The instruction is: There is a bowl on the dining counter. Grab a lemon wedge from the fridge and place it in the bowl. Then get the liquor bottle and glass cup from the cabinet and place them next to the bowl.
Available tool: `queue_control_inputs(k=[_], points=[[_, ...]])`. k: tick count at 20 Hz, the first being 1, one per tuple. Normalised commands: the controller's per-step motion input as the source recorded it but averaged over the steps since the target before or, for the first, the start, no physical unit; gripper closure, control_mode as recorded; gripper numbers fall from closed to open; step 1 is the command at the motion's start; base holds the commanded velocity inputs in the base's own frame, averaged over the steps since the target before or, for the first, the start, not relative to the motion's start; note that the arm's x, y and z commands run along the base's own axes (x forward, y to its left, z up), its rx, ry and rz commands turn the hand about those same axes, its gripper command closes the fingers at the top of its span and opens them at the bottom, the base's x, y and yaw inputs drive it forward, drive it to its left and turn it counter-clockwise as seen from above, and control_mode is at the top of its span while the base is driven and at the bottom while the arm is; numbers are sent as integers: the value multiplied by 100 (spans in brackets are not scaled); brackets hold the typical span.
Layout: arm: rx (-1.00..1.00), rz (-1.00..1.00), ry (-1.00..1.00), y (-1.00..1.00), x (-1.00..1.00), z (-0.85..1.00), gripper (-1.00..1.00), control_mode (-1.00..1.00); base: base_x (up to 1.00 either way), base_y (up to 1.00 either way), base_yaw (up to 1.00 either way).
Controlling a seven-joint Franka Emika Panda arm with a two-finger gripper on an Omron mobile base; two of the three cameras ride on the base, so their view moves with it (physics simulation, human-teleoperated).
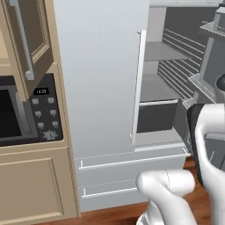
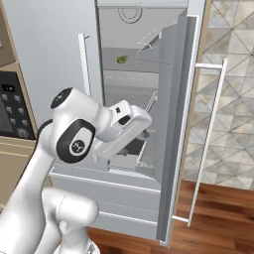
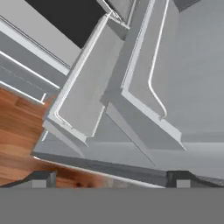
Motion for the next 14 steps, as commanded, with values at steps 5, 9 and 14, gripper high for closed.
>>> queue_control_inputs(k=[5, 9, 14], points=[[0, 4, -16, 100, -4, 0, -100, -100, 0, 0, 0], [7, 15, -12, 93, 0, 0, -100, -100, 0, 0, 0], [22, 25, -10, 59, 1, 0, -100, -100, 0, 0, 0]])
